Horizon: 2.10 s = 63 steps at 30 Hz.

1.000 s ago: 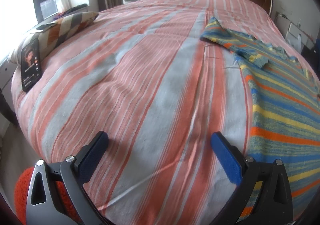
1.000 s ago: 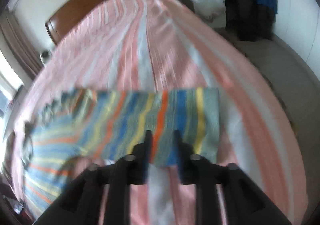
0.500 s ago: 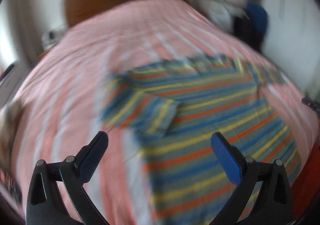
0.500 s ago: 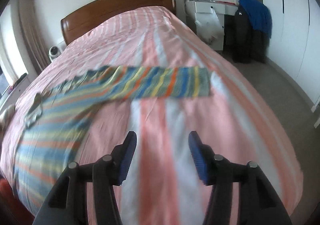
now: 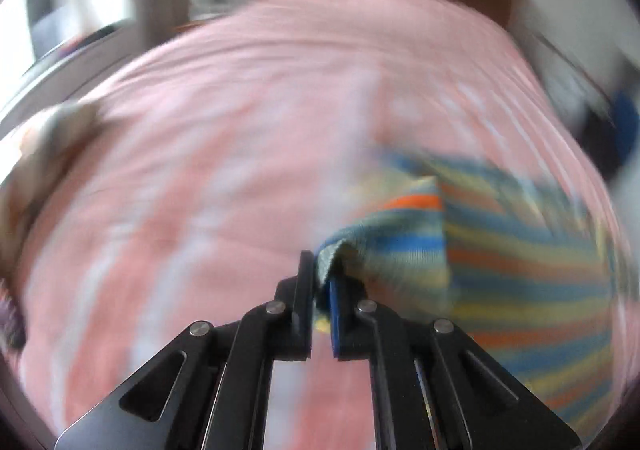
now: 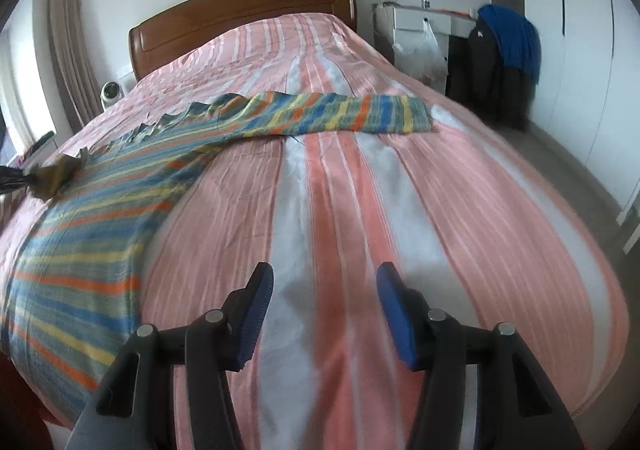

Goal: Fold small clothes

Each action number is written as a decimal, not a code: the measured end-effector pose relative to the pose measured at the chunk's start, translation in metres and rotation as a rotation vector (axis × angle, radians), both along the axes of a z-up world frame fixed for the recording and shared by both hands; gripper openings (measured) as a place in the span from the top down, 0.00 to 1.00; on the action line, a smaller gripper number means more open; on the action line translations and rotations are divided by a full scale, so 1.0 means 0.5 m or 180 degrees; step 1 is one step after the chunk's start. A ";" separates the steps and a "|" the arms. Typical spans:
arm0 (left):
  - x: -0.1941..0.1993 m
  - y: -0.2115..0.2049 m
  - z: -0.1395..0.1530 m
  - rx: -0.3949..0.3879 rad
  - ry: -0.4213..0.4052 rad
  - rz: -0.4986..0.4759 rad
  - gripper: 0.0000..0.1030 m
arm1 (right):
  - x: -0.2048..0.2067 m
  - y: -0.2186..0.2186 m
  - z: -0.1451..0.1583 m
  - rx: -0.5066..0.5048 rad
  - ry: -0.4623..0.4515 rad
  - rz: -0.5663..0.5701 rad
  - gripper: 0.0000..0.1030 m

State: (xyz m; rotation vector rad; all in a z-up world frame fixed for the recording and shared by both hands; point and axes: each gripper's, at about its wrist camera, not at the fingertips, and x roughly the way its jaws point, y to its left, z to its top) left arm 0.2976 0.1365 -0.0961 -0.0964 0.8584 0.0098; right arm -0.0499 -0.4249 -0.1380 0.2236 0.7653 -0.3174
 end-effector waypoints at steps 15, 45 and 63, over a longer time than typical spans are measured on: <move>0.022 0.224 -0.145 -0.0084 0.0446 0.1052 0.95 | 0.016 0.007 -0.033 -0.0086 0.0083 0.0008 0.41; -0.521 -0.087 -0.154 -0.0370 0.1055 -0.1333 0.98 | -0.022 0.174 -0.040 0.1093 0.1263 0.1407 0.96; -0.489 -0.021 0.010 -0.0450 0.0140 -0.0730 0.05 | -0.032 0.156 0.142 0.0085 0.0822 0.0731 0.09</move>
